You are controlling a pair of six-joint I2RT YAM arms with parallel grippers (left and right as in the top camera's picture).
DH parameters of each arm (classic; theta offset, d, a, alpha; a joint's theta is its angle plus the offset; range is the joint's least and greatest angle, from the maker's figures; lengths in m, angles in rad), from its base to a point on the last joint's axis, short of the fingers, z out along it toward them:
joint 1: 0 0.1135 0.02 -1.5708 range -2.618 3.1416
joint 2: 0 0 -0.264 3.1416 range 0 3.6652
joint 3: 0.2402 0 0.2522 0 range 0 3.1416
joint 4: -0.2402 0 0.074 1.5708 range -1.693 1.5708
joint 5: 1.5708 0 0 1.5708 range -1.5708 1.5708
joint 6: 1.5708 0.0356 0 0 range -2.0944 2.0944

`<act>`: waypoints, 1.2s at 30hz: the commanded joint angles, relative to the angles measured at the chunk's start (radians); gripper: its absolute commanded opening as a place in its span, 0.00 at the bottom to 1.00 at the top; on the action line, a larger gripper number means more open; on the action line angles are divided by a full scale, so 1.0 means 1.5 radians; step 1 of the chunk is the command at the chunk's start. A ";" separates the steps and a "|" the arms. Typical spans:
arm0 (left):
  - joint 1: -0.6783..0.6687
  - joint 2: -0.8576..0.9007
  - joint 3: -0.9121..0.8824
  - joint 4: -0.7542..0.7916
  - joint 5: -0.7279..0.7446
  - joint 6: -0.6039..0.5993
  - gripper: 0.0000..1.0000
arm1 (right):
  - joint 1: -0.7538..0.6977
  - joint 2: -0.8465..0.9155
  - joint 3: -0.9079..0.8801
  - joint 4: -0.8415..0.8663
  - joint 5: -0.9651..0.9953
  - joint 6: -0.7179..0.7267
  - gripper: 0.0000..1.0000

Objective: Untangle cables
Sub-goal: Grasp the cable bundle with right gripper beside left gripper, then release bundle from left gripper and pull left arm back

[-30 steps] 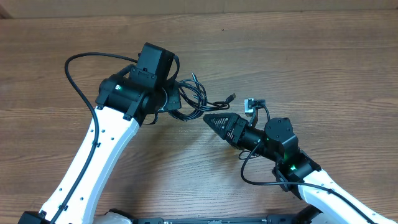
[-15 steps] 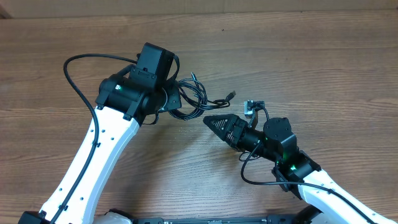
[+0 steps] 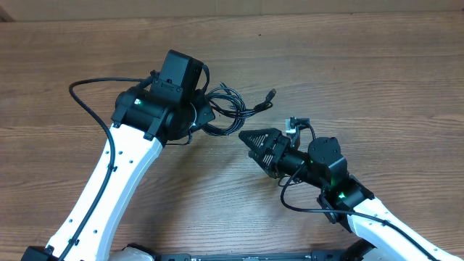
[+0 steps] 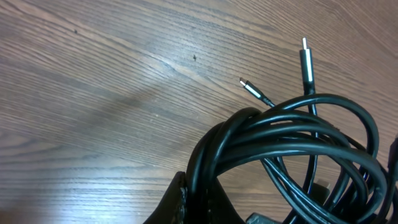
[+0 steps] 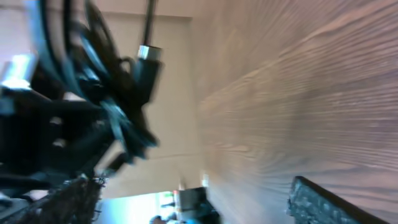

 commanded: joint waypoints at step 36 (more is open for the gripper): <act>-0.060 -0.018 0.006 0.009 0.074 -0.068 0.04 | 0.021 -0.007 0.010 0.080 0.060 0.140 0.04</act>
